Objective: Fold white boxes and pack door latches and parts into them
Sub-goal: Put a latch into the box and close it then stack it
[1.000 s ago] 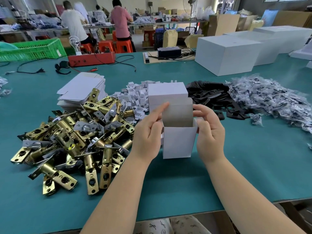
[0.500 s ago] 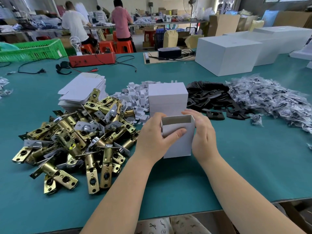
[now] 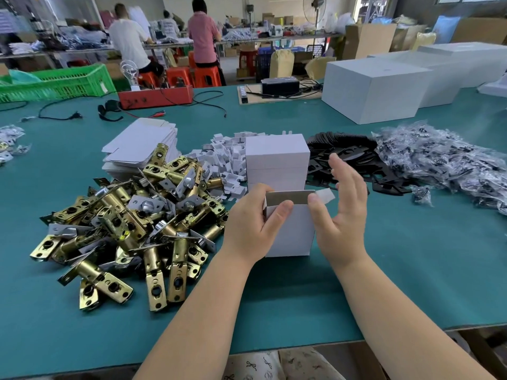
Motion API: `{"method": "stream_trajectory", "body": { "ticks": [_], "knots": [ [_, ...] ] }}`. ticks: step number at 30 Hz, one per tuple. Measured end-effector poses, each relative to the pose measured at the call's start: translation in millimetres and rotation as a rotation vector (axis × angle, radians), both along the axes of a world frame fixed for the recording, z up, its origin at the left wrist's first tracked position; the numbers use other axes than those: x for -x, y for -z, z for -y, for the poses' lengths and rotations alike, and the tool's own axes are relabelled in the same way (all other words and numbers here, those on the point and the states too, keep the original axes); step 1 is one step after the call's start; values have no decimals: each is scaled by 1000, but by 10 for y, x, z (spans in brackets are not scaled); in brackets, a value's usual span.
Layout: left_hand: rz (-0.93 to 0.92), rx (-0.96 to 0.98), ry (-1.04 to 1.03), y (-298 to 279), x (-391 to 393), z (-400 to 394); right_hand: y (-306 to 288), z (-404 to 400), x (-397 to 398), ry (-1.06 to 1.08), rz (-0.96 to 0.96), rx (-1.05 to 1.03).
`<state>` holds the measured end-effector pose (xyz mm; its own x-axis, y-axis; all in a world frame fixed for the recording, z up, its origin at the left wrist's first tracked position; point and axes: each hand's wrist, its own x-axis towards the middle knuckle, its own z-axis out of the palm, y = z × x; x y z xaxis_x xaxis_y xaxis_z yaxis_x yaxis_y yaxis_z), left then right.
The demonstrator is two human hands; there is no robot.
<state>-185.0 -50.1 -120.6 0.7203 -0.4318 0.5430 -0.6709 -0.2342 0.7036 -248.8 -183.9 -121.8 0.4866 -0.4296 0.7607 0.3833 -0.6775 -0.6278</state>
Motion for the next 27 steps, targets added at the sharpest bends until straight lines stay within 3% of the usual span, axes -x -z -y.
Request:
{"method": "stream_trajectory", "body": {
  "ticks": [2, 5, 10, 21, 27],
  "knots": [
    [14, 25, 1, 13, 0, 3, 1, 13, -12, -80, -83, 19],
    [54, 46, -38, 28, -6, 2, -2, -16, -7, -286, -270, -159],
    [79, 81, -74, 47, -26, 15, 31, -50, -28, -391, -450, -229],
    [-111, 141, -84, -17, -45, 2, 61, -116, -26, -319, -346, -227],
    [-179, -43, -509, -377, -509, -393, 78, -100, -9, -310, -343, -221]
  ]
}}
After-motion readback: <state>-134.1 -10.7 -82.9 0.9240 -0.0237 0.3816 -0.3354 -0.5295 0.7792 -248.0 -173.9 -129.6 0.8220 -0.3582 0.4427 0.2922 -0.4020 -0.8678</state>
